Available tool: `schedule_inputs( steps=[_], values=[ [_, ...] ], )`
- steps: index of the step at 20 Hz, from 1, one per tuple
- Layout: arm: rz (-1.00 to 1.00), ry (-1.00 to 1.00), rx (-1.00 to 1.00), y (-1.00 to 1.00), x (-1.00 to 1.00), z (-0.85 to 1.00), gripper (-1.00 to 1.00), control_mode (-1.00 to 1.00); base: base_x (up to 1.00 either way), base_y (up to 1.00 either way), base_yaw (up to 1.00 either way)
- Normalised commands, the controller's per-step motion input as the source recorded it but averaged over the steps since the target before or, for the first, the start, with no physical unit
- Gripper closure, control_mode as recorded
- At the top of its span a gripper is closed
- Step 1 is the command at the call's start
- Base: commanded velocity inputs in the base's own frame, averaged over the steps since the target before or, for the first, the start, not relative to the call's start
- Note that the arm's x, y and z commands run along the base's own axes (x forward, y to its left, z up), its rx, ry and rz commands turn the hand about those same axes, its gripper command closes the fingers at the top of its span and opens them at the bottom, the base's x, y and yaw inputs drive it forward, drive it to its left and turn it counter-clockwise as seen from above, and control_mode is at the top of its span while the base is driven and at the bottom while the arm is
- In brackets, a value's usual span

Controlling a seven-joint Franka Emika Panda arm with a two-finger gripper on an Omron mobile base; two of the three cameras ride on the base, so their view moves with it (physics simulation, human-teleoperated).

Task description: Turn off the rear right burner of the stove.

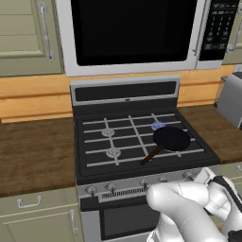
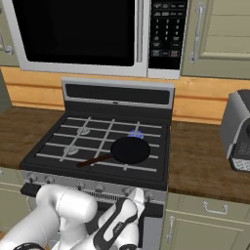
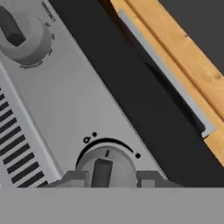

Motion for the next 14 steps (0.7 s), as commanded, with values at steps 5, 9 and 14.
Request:
schedule_inputs(
  steps=[5,9,14],
  values=[
    [-0.16,0.11,0.56,-0.29,0.00,0.10,1.00,-1.00,0.00,0.00,0.00],
    [-0.16,0.11,0.62,-0.33,0.00,0.11,1.00,-1.00,0.00,0.00,0.00],
    [-0.16,0.11,0.67,-0.31,0.02,0.21,1.00,-1.00,0.00,0.00,0.00]
  ],
)
